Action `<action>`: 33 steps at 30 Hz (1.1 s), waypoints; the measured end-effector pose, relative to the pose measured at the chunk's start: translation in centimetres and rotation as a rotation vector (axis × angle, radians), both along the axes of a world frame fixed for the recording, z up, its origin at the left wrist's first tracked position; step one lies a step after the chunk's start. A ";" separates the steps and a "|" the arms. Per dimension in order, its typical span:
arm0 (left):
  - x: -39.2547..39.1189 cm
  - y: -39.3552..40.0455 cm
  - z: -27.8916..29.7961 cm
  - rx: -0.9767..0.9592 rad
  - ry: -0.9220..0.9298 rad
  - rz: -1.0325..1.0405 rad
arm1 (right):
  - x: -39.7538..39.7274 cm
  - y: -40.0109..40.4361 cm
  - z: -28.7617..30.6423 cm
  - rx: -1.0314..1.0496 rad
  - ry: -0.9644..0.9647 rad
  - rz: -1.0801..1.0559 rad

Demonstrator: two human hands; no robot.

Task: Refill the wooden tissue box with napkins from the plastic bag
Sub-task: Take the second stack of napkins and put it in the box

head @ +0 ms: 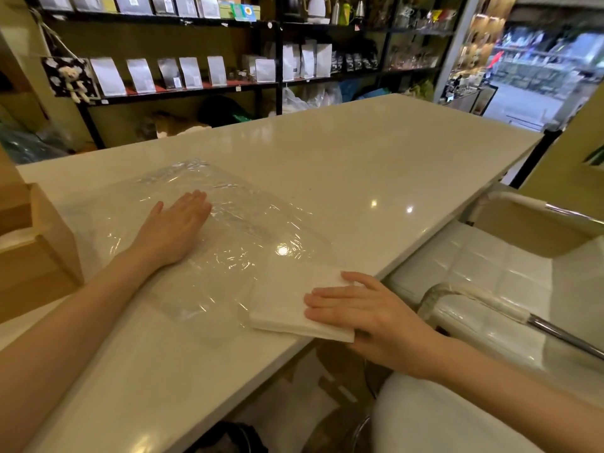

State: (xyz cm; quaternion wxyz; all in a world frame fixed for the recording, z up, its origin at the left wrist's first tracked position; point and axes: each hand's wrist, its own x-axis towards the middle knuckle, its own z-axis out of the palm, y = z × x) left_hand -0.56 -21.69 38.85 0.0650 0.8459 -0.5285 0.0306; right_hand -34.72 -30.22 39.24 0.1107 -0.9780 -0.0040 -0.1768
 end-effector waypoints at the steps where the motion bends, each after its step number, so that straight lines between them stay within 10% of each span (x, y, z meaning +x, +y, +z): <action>1: -0.1 0.0 0.1 -0.029 0.023 0.004 | 0.0 0.0 0.1 -0.005 -0.008 -0.001; 5: -0.5 0.2 0.3 -0.152 0.077 0.043 | 0.5 -0.1 1.7 0.075 -0.009 0.026; 12: -0.9 0.3 2.5 -0.176 0.184 -0.043 | 3.2 -2.5 8.7 0.791 -0.007 -0.071; 16: -2.9 1.2 7.5 -0.456 1.233 -0.109 | 7.0 -4.2 11.6 1.109 -0.055 -0.002; 19: -5.1 2.7 11.1 -0.185 2.053 -0.576 | 10.3 -4.8 12.8 1.324 0.029 0.042; 26: -3.8 6.0 9.0 -0.498 1.942 0.029 | 16.9 -5.4 13.9 1.523 0.197 0.139; 33: -3.6 10.0 6.2 -0.569 2.256 -0.109 | 21.4 -4.5 14.9 1.385 0.180 0.188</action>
